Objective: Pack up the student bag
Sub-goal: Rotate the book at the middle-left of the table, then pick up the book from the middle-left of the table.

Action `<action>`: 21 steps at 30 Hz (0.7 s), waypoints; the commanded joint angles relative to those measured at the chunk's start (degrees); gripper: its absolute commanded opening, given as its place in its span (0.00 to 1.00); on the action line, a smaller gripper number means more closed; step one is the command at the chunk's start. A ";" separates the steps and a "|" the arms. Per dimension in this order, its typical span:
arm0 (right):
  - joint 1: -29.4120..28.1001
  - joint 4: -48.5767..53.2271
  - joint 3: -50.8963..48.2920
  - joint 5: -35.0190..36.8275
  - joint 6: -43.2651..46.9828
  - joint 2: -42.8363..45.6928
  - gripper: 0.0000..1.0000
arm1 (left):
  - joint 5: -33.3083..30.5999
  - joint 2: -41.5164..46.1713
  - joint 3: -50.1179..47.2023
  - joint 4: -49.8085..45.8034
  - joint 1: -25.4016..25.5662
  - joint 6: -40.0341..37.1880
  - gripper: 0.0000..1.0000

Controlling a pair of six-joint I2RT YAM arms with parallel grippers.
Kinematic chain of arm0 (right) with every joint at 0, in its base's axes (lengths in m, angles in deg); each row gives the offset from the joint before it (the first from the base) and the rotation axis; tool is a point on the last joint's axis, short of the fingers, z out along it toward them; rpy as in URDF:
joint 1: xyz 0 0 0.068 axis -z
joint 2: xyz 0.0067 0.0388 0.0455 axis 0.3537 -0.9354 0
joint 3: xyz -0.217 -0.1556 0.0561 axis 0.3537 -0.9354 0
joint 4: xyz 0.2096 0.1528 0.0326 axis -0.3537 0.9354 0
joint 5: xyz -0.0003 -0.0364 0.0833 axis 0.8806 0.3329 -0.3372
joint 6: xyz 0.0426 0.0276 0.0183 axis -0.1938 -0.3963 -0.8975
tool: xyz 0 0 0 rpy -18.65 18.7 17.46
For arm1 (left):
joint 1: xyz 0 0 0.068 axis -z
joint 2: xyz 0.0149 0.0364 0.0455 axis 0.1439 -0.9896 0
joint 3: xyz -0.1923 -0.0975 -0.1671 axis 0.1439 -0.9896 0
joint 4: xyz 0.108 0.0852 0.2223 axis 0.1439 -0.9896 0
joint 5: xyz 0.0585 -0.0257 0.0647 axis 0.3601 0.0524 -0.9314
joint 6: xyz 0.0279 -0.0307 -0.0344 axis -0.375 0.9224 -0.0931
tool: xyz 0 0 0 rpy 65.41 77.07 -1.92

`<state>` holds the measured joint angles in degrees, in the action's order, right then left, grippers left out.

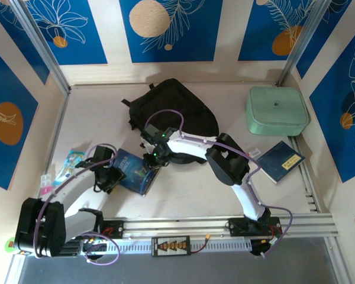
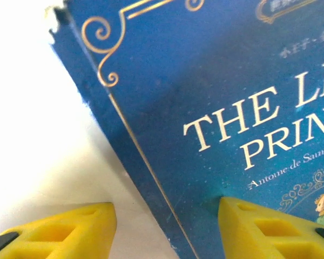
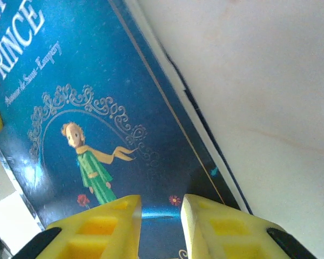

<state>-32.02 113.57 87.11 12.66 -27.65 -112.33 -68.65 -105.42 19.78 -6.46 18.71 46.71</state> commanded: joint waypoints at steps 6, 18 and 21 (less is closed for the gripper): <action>-1.01 -0.98 -10.29 -16.46 5.74 4.04 0.26 | 7.83 -6.77 2.13 14.82 -3.38 -8.58 0.48; 1.81 -2.49 0.66 -1.46 1.50 5.58 0.43 | 10.98 -6.56 -0.31 14.36 -3.59 -7.68 0.48; 0.59 0.91 6.40 2.36 2.25 0.93 0.45 | 11.97 -6.52 -0.68 14.60 -3.58 -7.61 0.48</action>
<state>-29.75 109.42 90.20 8.70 -25.79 -107.08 -62.93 -109.77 21.64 -8.37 14.87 40.07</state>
